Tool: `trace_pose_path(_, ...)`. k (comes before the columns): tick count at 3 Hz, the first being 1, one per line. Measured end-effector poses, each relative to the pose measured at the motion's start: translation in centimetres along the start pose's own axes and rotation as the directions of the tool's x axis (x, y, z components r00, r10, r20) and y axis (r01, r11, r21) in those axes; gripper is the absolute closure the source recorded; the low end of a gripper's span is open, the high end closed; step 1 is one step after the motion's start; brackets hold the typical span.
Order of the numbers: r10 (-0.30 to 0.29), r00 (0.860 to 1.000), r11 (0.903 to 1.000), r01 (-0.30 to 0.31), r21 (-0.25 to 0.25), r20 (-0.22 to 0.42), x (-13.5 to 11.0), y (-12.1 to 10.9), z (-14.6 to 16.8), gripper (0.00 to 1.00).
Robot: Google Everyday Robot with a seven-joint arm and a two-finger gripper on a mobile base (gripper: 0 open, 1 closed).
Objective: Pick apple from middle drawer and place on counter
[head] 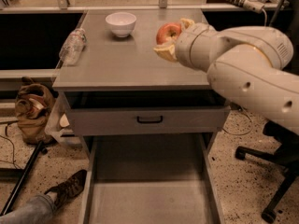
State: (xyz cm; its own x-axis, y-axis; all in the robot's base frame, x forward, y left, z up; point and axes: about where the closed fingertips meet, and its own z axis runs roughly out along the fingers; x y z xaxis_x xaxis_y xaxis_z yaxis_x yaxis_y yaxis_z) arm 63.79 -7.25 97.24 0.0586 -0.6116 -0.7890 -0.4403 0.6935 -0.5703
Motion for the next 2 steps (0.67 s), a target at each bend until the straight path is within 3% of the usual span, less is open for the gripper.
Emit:
trace_pose_path(1, 0.055, 0.998, 0.9983, -0.055, -0.018, -0.002, -1.0, -0.7, 4.2, 1.0)
trace_pose_path(2, 0.13, 0.991, 0.9871, -0.133, -0.088, -0.041, -0.9, 0.3, 8.3, 1.0)
